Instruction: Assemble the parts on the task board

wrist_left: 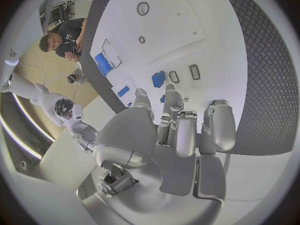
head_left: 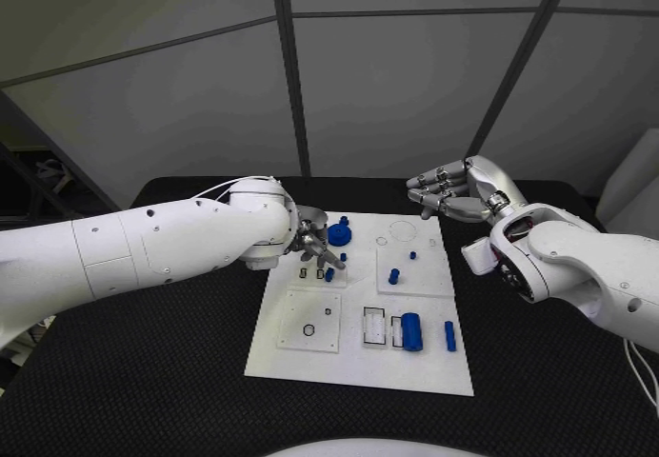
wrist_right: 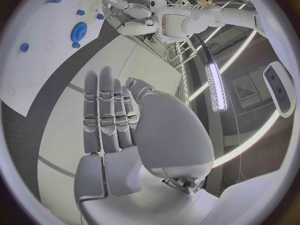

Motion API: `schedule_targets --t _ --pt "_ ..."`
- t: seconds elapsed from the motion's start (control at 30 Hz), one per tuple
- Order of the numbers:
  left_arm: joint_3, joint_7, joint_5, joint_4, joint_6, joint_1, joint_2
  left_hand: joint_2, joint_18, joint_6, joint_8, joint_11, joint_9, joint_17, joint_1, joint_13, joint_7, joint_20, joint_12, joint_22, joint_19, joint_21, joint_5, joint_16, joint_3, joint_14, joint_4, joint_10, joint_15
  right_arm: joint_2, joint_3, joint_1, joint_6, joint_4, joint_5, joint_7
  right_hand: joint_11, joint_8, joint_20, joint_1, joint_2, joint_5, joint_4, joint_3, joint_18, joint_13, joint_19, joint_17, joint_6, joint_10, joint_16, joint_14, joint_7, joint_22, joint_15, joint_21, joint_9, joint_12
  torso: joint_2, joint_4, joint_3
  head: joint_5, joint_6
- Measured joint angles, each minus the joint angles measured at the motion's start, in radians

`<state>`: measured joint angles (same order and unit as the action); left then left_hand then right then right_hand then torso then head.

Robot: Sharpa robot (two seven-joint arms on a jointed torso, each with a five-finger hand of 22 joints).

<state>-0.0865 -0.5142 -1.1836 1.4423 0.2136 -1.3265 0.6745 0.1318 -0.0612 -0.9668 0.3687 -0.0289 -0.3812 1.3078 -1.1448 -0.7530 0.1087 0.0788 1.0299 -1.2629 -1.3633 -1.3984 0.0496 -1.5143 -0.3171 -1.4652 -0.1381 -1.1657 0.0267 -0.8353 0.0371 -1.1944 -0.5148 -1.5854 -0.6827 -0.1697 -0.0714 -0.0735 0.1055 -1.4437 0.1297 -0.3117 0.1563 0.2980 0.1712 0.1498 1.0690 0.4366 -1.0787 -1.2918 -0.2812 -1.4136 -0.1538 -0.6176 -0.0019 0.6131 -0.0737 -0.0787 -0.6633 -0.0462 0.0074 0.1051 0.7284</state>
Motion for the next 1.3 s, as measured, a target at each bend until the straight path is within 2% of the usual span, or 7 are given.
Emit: schedule_targets --t 0.43,0.6,0.87,1.3 --pt "-0.001 -0.002 -0.001 -0.011 0.026 0.001 -0.017 -0.001 0.0 0.0 0.0 0.0 -0.005 0.0 -0.012 -0.002 0.0 0.0 0.004 -0.004 0.0 -0.004 0.0 -0.004 0.004 0.0 0.004 0.0 0.0 0.01 -0.001 0.0 0.0 0.012 -0.002 0.009 0.0 0.004 0.0 0.007 0.007 -0.008 0.0 0.0 0.0 -0.007 0.0 -0.006 0.0 0.0 0.005 -0.004 0.0 0.004 0.004 -0.009 0.002 0.007 0.0 0.0 0.0008 -0.003 0.009" --pt "-0.001 -0.002 0.0 -0.019 0.041 0.001 -0.025 0.008 0.0 0.0 0.0 0.0 -0.008 0.0 -0.021 0.0 0.0 0.0 0.004 -0.004 0.0 -0.004 0.0 -0.004 0.011 0.0 0.011 0.0 0.0 0.014 -0.002 0.001 0.001 0.015 -0.002 0.011 0.0 0.004 0.0 0.008 0.008 -0.01 0.0 0.0 0.0 -0.01 0.0 -0.007 0.0 0.0 0.007 -0.004 0.0 0.005 0.004 -0.009 0.002 0.008 0.0 0.0 0.0009 -0.001 0.012" --pt "-0.002 -0.003 0.0 -0.031 0.059 0.002 -0.035 0.004 0.0 0.0 0.0 0.0 -0.009 0.0 -0.026 0.0 0.0 0.0 0.004 -0.004 0.0 -0.004 0.0 -0.004 0.014 0.0 0.014 0.0 0.0 0.02 -0.002 0.001 0.002 0.02 -0.003 0.014 0.0 0.004 0.0 0.008 0.008 -0.012 0.0 0.0 0.0 -0.011 0.0 -0.008 0.004 0.0 0.009 -0.003 -0.004 0.007 0.004 -0.009 0.002 0.011 0.0 0.0 0.0008 0.002 0.016" --pt "-0.003 -0.004 0.012 -0.039 0.086 0.002 -0.039 0.022 0.0 0.004 0.0 0.0 -0.014 0.0 -0.044 0.002 -0.003 0.0 0.004 -0.002 0.0 -0.004 0.0 -0.004 0.031 0.0 0.023 0.0 0.0 0.023 -0.002 0.001 0.008 0.024 -0.003 0.016 -0.004 0.004 0.003 0.012 0.004 -0.016 0.0 0.0 0.0 -0.014 0.003 -0.01 0.004 -0.004 0.014 -0.007 -0.004 0.008 0.007 -0.013 0.002 0.011 0.001 0.0007 0.0007 0.002 0.022"
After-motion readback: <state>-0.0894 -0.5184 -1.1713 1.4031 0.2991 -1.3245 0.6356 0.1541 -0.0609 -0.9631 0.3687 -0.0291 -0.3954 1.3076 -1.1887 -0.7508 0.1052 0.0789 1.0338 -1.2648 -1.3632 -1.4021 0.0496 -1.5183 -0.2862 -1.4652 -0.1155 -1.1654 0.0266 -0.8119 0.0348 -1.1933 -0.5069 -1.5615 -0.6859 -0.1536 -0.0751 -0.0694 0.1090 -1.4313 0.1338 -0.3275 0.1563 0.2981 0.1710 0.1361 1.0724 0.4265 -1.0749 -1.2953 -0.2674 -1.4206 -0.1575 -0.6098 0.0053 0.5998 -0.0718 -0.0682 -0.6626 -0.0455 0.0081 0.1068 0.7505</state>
